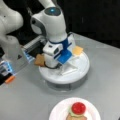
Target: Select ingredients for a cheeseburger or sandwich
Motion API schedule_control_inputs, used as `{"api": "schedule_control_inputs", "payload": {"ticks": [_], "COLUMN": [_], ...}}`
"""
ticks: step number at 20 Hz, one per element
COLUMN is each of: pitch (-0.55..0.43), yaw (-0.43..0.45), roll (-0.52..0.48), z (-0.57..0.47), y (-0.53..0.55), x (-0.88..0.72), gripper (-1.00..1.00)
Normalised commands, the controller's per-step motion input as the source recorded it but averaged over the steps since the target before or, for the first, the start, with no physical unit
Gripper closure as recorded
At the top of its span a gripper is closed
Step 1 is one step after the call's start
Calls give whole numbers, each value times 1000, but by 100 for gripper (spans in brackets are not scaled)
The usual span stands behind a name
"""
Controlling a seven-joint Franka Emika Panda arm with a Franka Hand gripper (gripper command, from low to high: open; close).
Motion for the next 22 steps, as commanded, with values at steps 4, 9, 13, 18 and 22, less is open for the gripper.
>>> {"api": "schedule_control_inputs", "payload": {"ticks": [4,9,13,18,22], "pitch": [-142,-114,-80,-64,-55], "yaw": [259,287,273,285,345], "roll": [55,58,28,38,66], "z": [-142,-103,-78,-77,-84], "y": [10,-10,-37,-104,-152], "x": [-193,-177,-138,-94,-67], "gripper": [-100,-100,-100,-100,-100]}}
